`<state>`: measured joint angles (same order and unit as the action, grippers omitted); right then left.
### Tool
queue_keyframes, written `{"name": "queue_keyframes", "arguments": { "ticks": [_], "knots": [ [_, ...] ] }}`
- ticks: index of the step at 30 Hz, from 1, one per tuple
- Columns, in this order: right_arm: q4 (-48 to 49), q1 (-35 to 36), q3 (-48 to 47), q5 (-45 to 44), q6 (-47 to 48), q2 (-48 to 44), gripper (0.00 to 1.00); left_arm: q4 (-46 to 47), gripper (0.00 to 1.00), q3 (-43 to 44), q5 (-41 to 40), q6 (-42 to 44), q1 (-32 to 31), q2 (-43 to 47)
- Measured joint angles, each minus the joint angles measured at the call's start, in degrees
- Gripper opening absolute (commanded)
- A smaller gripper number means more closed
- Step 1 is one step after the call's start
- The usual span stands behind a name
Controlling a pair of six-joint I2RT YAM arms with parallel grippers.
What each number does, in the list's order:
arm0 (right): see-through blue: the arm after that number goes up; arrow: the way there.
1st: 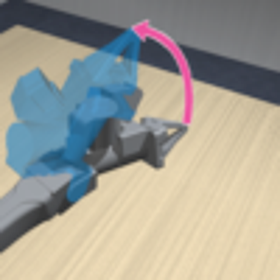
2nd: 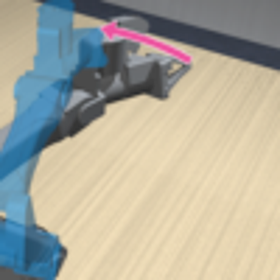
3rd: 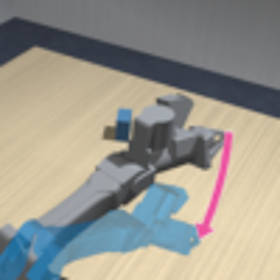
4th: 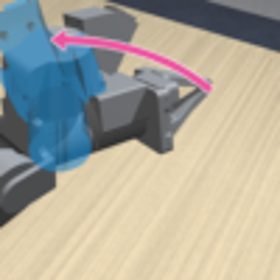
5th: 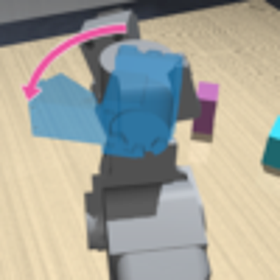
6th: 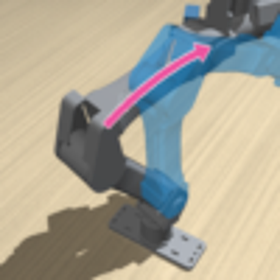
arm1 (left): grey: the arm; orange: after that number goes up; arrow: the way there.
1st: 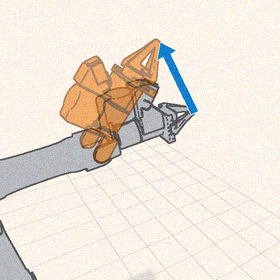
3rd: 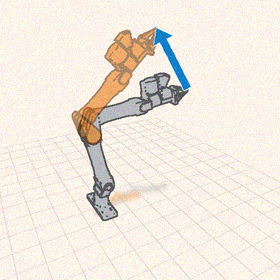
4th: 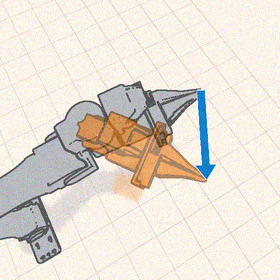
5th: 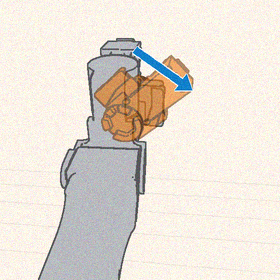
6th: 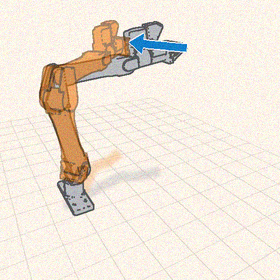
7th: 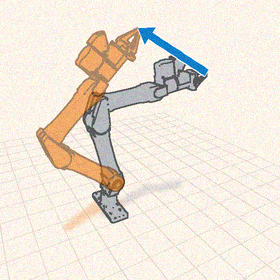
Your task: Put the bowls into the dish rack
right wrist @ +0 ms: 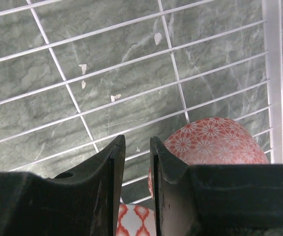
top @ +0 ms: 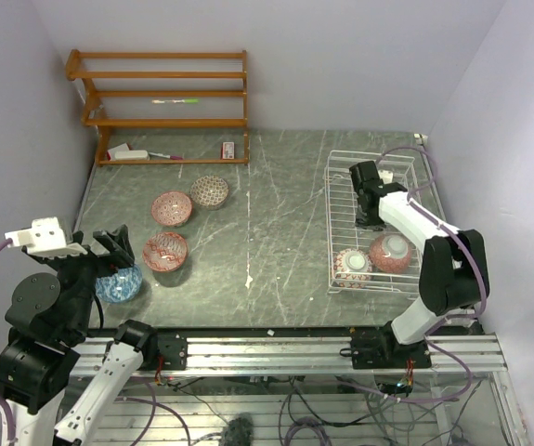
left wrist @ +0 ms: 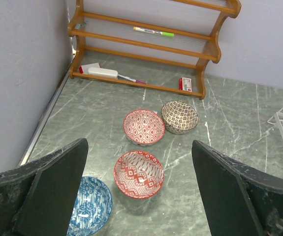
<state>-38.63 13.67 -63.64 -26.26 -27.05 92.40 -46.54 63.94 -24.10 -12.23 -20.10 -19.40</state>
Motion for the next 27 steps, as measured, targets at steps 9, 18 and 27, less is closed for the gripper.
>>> {"name": "queue_keyframes", "arguments": {
  "ticks": [9,18,27],
  "knots": [
    [2.91,-4.72,4.09,2.45,-1.07,-1.57,0.27,0.07,0.97,-0.26,0.07,0.0,-0.02,0.0],
    [3.41,-9.7,11.37,5.42,-1.95,-8.07,0.26,0.13,0.98,-1.64,0.57,-0.02,-0.42,0.0],
    [6.21,-9.77,12.98,8.17,-2.12,-16.06,0.28,0.28,0.97,-1.66,0.83,-0.39,-0.46,0.0]
  ]
}}
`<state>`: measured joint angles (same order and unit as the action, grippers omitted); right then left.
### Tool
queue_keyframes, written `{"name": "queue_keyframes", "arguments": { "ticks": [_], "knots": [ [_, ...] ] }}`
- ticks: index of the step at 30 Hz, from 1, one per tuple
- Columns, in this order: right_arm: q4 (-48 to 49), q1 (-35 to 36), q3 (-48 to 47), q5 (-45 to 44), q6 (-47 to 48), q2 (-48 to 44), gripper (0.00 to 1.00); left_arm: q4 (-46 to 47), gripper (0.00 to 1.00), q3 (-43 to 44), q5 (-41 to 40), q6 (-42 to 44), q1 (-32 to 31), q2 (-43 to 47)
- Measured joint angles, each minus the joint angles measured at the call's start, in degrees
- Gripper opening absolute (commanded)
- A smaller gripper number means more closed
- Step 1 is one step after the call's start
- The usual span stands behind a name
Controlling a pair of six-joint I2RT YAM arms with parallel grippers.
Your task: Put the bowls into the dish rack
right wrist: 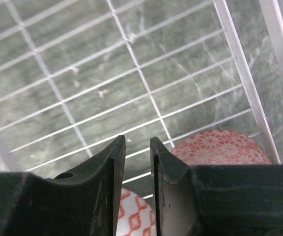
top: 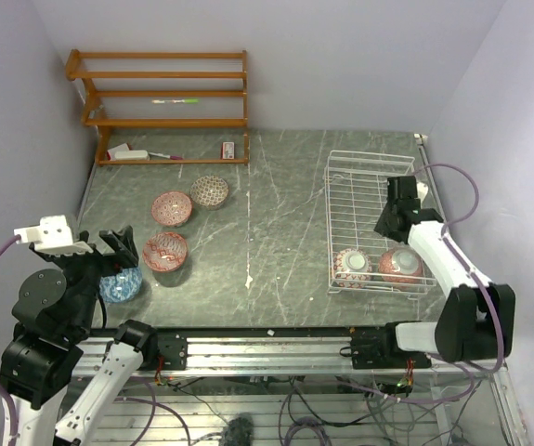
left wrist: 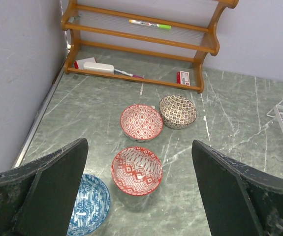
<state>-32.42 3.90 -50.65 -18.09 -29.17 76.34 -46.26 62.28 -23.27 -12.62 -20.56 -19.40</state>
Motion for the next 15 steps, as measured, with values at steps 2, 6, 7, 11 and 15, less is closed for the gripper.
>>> {"name": "queue_keyframes", "arguments": {
  "ticks": [2,6,7,11,15],
  "knots": [
    [1.64,0.07,-0.04,2.21,0.63,-2.97,0.3,0.09,0.98,0.0,0.0,-0.04,-0.02,-0.07],
    [4.17,2.97,-1.66,4.85,1.84,-6.64,0.38,0.26,0.98,0.0,0.0,-0.11,-0.04,-0.42],
    [4.74,4.87,-2.67,4.94,2.01,-6.99,0.41,0.33,0.98,0.02,0.0,-0.15,-0.04,-0.7],
    [6.93,14.99,-8.74,3.69,2.51,-6.34,0.67,0.31,0.98,0.83,0.04,-0.39,-0.07,-2.45],
    [10.36,25.64,-16.04,1.68,3.8,-2.03,0.77,0.28,0.97,3.02,-0.02,-0.96,-0.11,-3.72]
  ]
}}
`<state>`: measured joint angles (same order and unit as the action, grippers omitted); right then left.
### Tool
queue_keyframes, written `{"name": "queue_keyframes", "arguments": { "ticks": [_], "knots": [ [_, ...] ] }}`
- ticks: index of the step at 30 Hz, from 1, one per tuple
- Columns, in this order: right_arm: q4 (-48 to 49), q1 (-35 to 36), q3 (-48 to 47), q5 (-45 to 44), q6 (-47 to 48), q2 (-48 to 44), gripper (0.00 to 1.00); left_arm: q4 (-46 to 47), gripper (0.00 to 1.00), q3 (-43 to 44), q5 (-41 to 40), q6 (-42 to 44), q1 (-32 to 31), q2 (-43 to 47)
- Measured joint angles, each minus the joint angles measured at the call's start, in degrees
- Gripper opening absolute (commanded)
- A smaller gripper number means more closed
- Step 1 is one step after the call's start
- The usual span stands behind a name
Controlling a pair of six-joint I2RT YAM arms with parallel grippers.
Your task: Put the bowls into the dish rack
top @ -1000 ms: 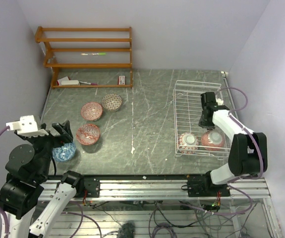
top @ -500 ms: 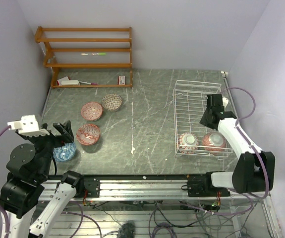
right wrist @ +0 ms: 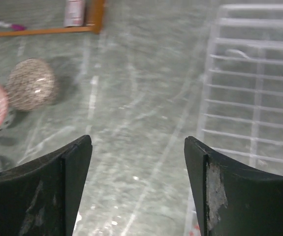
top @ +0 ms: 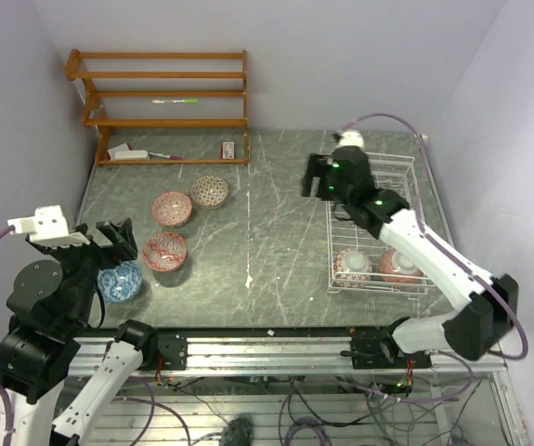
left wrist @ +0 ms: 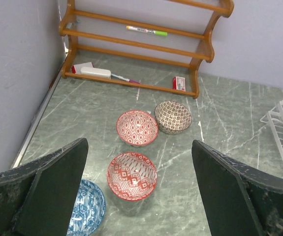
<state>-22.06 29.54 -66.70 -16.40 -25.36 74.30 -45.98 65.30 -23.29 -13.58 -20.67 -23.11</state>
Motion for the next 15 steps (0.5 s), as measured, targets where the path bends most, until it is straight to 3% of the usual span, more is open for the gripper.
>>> {"name": "queue_keyframes", "arguments": {
  "ticks": [9,15],
  "knots": [
    [5.75,21.11,-20.52,0.79,6.71,23.8,0.77,-1.95,0.98,7.21,-1.81,-1.03,-0.04,-0.11],
    [7.61,27.06,-32.06,12.63,11.8,41.03,0.77,-4.57,0.97,15.04,-6.93,-1.01,-0.07,-0.09]
  ]
}}
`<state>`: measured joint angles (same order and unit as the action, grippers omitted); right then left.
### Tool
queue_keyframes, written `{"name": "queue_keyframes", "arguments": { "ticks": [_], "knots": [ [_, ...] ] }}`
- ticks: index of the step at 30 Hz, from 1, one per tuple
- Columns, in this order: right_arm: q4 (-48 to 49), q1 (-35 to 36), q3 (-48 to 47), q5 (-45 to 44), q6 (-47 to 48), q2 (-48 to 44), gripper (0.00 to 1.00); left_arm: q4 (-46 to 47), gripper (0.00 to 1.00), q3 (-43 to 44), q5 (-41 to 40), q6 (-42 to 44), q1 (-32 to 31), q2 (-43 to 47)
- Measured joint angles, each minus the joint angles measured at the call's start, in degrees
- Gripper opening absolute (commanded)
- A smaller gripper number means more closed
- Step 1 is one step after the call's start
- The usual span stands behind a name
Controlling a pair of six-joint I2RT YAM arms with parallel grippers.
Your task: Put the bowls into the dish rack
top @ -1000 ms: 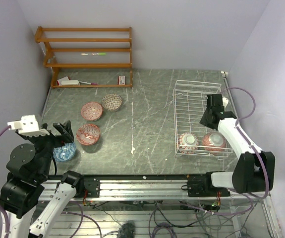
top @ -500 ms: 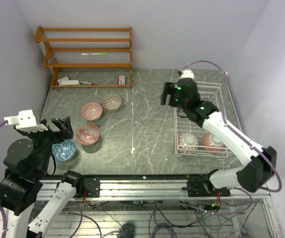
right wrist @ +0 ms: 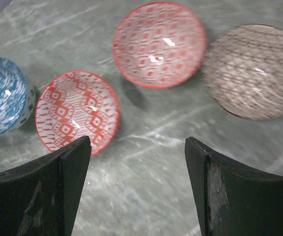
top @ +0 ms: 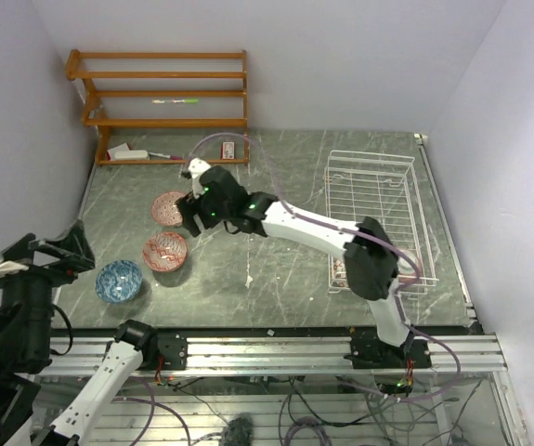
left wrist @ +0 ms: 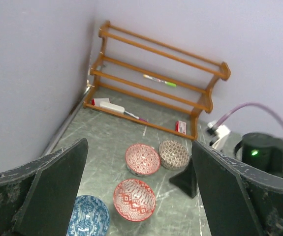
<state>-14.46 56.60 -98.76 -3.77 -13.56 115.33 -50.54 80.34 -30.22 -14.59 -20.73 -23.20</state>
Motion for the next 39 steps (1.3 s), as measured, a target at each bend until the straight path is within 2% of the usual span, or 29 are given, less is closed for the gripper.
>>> {"name": "queue_keyframes", "arguments": {
  "ticks": [8,16,27,36,37,39],
  "knots": [
    [0.72,4.24,-9.53,13.29,8.22,14.56,0.77,-2.93,0.98,3.74,-5.68,-0.2,-0.02,1.66],
    [3.87,9.53,-9.18,18.91,14.6,15.54,0.75,-4.17,0.98,2.32,-6.8,-1.03,-0.02,1.7],
    [3.85,9.6,-11.28,22.08,17.64,19.67,0.72,-4.09,0.98,-1.77,-6.75,-1.88,-0.04,1.7],
    [2.91,9.64,-12.37,21.35,18.29,22.47,0.63,-2.75,0.98,-3.26,-6.75,-1.81,-0.04,1.7],
    [2.97,9.64,-12.37,20.94,18.29,22.49,0.59,-2.71,0.98,-3.56,-6.75,-1.79,-0.04,1.7],
    [3.32,9.64,-12.37,20.09,18.36,22.49,0.41,-2.67,0.98,-4.02,-6.73,-1.79,-0.04,1.7]
  ]
}}
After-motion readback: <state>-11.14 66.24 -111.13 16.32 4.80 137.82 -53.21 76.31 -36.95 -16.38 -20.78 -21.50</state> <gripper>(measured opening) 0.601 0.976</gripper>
